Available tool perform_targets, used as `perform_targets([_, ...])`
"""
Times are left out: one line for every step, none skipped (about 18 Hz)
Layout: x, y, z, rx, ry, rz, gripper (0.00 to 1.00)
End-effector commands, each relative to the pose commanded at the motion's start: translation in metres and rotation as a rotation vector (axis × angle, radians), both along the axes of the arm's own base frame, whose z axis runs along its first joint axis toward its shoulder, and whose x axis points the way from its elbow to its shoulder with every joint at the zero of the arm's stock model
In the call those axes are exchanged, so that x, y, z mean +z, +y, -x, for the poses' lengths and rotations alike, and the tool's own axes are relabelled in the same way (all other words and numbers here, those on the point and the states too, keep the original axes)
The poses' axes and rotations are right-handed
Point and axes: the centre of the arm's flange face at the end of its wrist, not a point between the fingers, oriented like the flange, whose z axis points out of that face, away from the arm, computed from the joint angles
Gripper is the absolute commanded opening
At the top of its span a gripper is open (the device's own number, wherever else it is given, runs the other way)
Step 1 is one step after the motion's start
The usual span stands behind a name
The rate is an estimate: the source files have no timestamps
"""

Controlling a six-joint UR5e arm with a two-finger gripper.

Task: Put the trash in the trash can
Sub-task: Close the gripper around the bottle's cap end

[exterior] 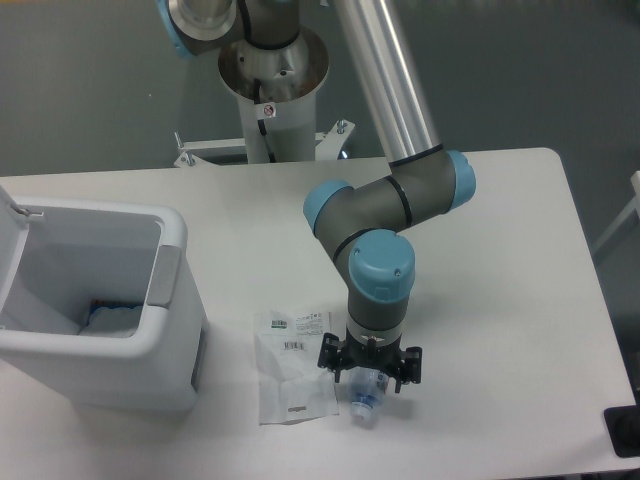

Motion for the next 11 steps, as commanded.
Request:
perform_targets([-0.003, 0.0001, 0.0003, -0.001, -0.001, 0.003, 1.0])
perform_targets([-0.0073, 0.0002, 0.0014, 0.0, 0.0, 0.01, 1.0])
perform_targets([-0.0086, 0.0002, 0.0023, 0.001, 0.004, 0.014, 1.0])
perform_targets([-0.0101, 0.0001, 0.0007, -0.001, 0.001, 0.017, 1.0])
perform_targets([-0.0106, 0.0012, -0.0013, -0.004, 0.001, 0.017, 1.0])
perform_targets([-0.0098, 0.0029, -0.0025, -0.007, 0.003, 0.016, 1.0])
perform_targets([-0.0091, 0.0033, -0.0022, -0.005, 0.004, 0.014, 0.94])
perform_targets([-0.0089, 0.0034, -0.0021, -0.005, 0.005, 0.013, 0.83])
perform_targets([-0.0089, 0.0039, -0.0028, -0.005, 0.006, 0.014, 0.78])
perform_targets([-0.0089, 0.0039, -0.0028, -0.007, 0.006, 0.015, 0.78])
perform_targets([-0.0079, 0.0039, -0.0029, -0.007, 0.007, 0.014, 0.78])
